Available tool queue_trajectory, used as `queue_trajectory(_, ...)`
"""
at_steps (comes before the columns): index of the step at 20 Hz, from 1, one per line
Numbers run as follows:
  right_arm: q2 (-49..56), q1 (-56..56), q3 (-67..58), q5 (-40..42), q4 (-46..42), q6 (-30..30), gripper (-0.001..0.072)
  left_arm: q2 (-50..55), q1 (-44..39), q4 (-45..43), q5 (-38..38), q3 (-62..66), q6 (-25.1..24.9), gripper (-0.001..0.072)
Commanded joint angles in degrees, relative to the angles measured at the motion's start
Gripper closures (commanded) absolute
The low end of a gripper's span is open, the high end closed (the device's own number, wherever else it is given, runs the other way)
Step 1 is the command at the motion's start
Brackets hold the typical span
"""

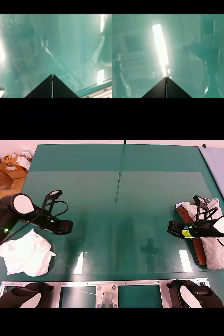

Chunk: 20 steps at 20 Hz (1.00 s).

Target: Fold the shirts.

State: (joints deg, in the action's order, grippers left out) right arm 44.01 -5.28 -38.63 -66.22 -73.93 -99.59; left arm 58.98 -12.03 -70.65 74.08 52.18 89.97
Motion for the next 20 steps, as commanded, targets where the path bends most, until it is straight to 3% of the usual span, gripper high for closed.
queue_trajectory(1, 0.0, 0.1, 0.0, 0.0, 0.0, 0.0, 0.0694, 0.0, 0.0, -0.1, -0.1, 0.0, 0.0, 0.0685)
queue_trajectory(4, 0.0, 0.1, 0.0, 0.0, 0.0, 0.0, 0.0694, 0.0, 0.0, -3.4, -0.1, 0.0, 0.7, 0.0684)
queue_trajectory(5, 0.0, 0.1, 0.0, 0.0, 0.0, 0.0, 0.0694, 0.0, 0.0, -7.2, 0.4, 0.0, 3.2, 0.0682)
queue_trajectory(6, 0.0, 0.1, 0.0, 0.0, 0.0, 0.0, 0.0694, 0.0, 0.0, -12.6, 1.5, 0.0, 5.4, 0.0460)
queue_trajectory(7, 0.0, 0.1, 0.0, 0.0, 0.0, 0.0, 0.0694, 0.0, 0.0, -20.7, 3.3, 0.0, 8.4, -0.0013)
queue_trajectory(10, 0.0, 0.1, 0.0, 0.0, 0.0, 0.0, 0.0694, 0.0, 0.4, -44.2, 8.3, -1.3, 16.3, -0.0013)
queue_trajectory(16, 0.0, 0.1, 0.0, 0.0, 0.0, 0.0, 0.0694, 0.0, 12.9, -42.4, 6.1, -18.3, 16.7, -0.0013)
queue_trajectory(19, 0.0, 0.1, 0.0, 0.0, 0.0, 0.0, 0.0694, 0.0, 16.3, -36.9, 3.0, -22.6, 14.9, 0.0010)
queue_trajectory(20, 0.0, 0.1, 0.0, 0.0, 0.0, 0.0, 0.0694, 0.0, 16.4, -35.3, 2.2, -22.6, 12.7, 0.0312)
